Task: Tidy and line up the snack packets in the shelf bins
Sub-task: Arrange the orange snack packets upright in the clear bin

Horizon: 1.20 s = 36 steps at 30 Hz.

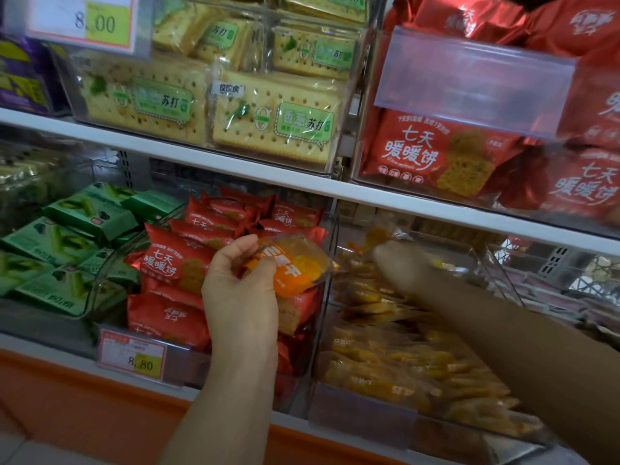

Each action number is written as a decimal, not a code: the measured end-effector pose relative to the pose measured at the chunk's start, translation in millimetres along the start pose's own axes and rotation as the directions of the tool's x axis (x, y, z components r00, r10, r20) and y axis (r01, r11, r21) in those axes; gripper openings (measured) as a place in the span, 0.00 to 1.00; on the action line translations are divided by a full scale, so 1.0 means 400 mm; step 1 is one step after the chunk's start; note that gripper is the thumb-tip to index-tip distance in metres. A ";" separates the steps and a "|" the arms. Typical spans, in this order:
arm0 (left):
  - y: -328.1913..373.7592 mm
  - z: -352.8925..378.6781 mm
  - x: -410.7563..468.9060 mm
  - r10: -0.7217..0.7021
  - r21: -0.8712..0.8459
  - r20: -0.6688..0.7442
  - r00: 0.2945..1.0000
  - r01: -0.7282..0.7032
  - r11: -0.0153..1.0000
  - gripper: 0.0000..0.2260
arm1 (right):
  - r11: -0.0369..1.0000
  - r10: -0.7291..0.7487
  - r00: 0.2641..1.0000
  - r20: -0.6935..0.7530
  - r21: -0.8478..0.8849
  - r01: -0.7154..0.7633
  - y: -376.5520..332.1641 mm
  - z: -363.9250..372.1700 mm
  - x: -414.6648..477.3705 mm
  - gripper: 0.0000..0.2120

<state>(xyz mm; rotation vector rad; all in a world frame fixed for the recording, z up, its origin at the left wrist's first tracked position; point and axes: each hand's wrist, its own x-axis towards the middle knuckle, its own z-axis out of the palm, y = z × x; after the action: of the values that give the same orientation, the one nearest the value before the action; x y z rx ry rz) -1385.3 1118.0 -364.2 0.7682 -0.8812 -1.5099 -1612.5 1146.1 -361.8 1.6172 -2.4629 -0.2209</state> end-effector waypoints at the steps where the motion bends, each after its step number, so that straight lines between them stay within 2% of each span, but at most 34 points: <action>1: -0.001 -0.001 0.001 -0.004 -0.003 -0.002 1.000 0.004 1.000 0.14 | 0.998 -0.003 0.998 0.062 0.063 -0.001 0.006 -0.012 0.002 0.12; 3: -0.002 0.000 0.002 -0.010 -0.010 0.000 1.000 0.010 1.000 0.14 | 0.995 -0.031 0.997 0.075 0.096 0.023 0.021 -0.028 0.015 0.12; 6: 0.001 0.003 0.001 -0.013 -0.020 0.004 1.000 0.013 1.000 0.14 | 0.996 -0.049 0.999 -0.011 0.074 0.050 0.023 -0.024 0.028 0.12; 8: 0.002 0.006 -0.003 -0.017 -0.031 0.007 1.000 0.017 0.999 0.14 | 0.982 -0.084 0.995 0.057 0.172 0.073 0.006 -0.016 0.020 0.15; 11: 0.001 0.012 -0.010 -0.031 -0.048 0.000 1.000 0.031 0.998 0.14 | 0.920 -0.069 0.985 0.157 0.393 0.002 -0.008 -0.008 0.034 0.19; 16: 0.001 0.010 -0.009 -0.038 -0.032 0.000 0.999 0.038 0.999 0.14 | 0.776 -0.077 0.965 0.250 0.623 -0.099 -0.007 -0.006 0.053 0.19; 18: 0.003 0.008 -0.006 -0.035 -0.035 -0.003 0.999 0.035 0.999 0.14 | 0.845 -0.087 0.975 0.203 0.534 -0.036 -0.003 -0.010 0.050 0.18; 20: 0.003 0.008 -0.004 -0.029 -0.038 -0.004 1.000 0.029 0.999 0.14 | 0.922 -0.086 0.995 0.053 0.384 0.059 0.004 -0.011 0.042 0.15; 22: 0.001 0.008 -0.005 -0.029 -0.037 0.001 1.000 0.029 0.999 0.14 | 0.963 -0.071 0.994 -0.077 0.254 0.088 0.012 -0.013 0.030 0.13; 24: 0.001 0.007 -0.007 -0.030 -0.042 0.006 1.000 0.030 0.999 0.14 | 0.976 -0.086 0.994 -0.064 0.193 0.097 0.017 -0.011 0.011 0.13; 27: 0.004 0.007 -0.008 -0.024 -0.046 0.007 1.000 0.025 0.999 0.15 | 0.987 -0.162 0.986 0.030 0.012 0.161 0.020 -0.001 -0.005 0.14; 28: 0.003 0.007 -0.008 -0.027 -0.044 0.005 1.000 0.027 0.999 0.15 | 0.988 -0.155 0.986 0.063 0.005 0.155 0.020 -0.001 -0.007 0.13; 32: 0.001 0.015 -0.016 -0.082 -0.058 0.012 0.997 0.083 0.995 0.17 | 0.983 -0.132 0.971 0.199 0.150 0.103 0.022 -0.020 -0.019 0.15; 34: 0.003 0.017 -0.022 -0.099 -0.060 0.034 0.994 0.101 0.993 0.17 | 0.944 -0.057 0.993 0.101 0.329 0.021 0.023 -0.055 -0.048 0.17; 35: 0.004 0.017 -0.022 -0.102 -0.054 0.048 0.994 0.104 0.993 0.17 | 0.864 0.030 1.000 0.010 0.502 -0.031 0.018 -0.076 -0.071 0.18; 36: 0.005 0.018 -0.022 -0.102 -0.037 0.069 0.992 0.105 0.994 0.18 | 0.673 0.116 0.993 -0.005 0.735 -0.075 0.010 -0.095 -0.098 0.18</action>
<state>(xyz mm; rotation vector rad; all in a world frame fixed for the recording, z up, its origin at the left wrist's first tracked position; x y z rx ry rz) -1389.4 1127.4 -359.1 0.7469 -0.8683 -1.6485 -1591.8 1182.7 -326.9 1.6694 -2.7512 0.9572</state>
